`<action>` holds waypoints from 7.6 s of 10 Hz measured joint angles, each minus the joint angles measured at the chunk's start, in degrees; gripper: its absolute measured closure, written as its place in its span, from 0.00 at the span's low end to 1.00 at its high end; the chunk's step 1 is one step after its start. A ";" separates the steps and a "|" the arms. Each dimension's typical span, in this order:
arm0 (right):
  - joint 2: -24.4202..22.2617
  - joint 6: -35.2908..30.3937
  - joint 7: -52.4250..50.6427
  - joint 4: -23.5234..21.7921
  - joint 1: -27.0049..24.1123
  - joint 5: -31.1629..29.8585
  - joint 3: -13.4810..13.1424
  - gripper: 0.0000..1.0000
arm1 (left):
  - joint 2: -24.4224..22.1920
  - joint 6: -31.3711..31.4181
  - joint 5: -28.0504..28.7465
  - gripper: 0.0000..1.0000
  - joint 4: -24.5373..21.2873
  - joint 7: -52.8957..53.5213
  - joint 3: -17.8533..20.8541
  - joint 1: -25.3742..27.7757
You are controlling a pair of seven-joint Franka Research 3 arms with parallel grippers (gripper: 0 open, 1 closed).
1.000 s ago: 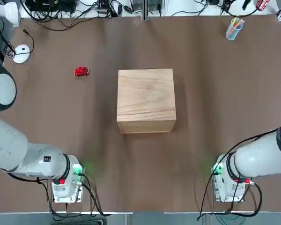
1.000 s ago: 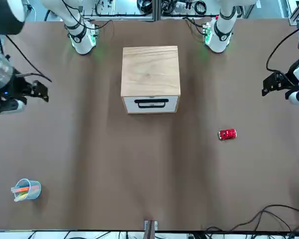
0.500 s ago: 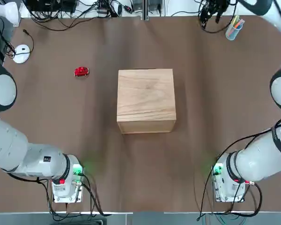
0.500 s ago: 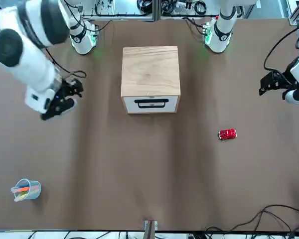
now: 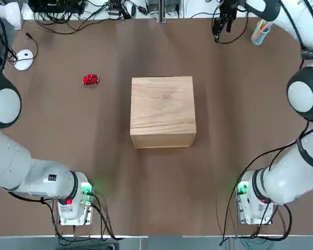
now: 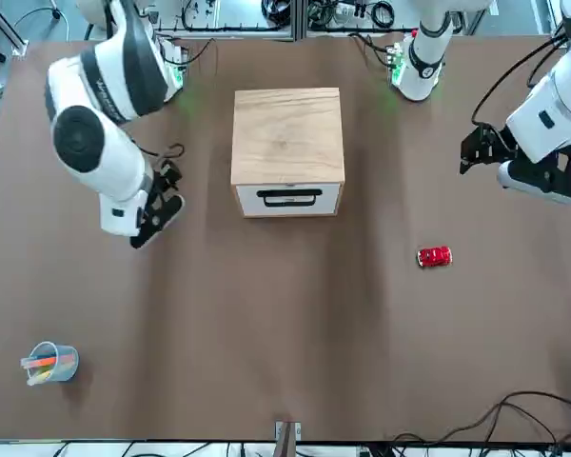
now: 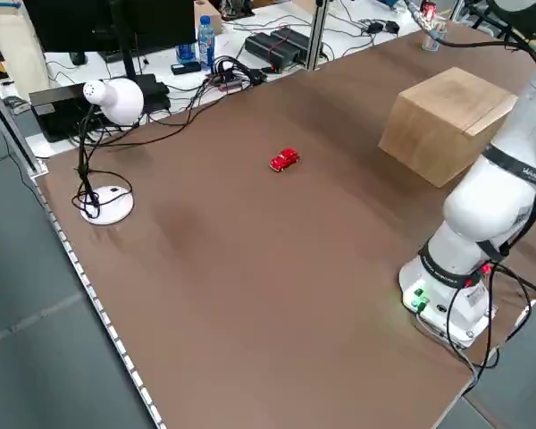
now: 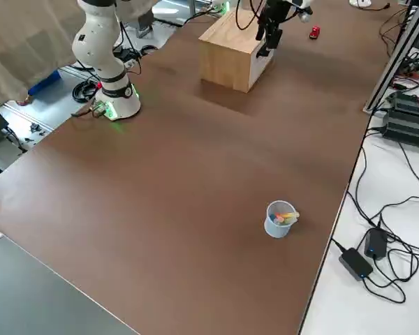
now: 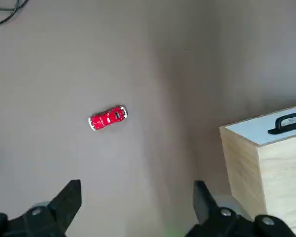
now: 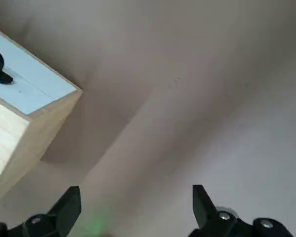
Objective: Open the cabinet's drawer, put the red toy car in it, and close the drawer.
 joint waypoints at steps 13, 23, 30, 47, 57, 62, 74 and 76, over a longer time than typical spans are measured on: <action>17.87 6.01 -11.06 13.52 -2.19 22.79 -0.59 0.00 | 15.57 4.34 0.99 0.87 -4.68 -26.73 -3.76 -20.88; 27.20 5.33 -25.86 17.19 -4.65 38.50 5.00 0.00 | 20.60 10.03 1.03 0.99 -4.78 -32.03 -3.92 -25.77; 31.07 11.03 -16.21 17.19 0.30 42.65 6.30 0.00 | 20.58 10.00 1.03 0.97 -5.72 -32.18 -3.97 -25.83; 35.08 7.50 -9.82 13.00 1.64 54.48 6.45 0.07 | 20.57 10.00 1.03 0.97 -5.75 -32.20 -4.01 -25.83; 35.07 6.00 -6.94 13.00 1.63 54.50 6.50 0.64 | 20.57 10.01 1.03 0.96 -5.75 -32.21 -4.05 -25.83; 35.07 5.85 -8.42 13.04 1.58 54.63 6.50 0.70 | 20.57 10.00 1.03 0.96 -5.76 -32.21 -4.05 -25.83; 35.06 7.36 -8.19 13.67 1.14 54.74 6.43 0.70 | 20.57 10.01 1.04 0.96 -5.77 -32.21 -4.05 -25.83; 35.07 8.35 -8.13 14.04 1.13 54.72 6.32 0.70 | 20.58 10.01 1.04 0.96 -5.78 -32.21 -4.03 -25.82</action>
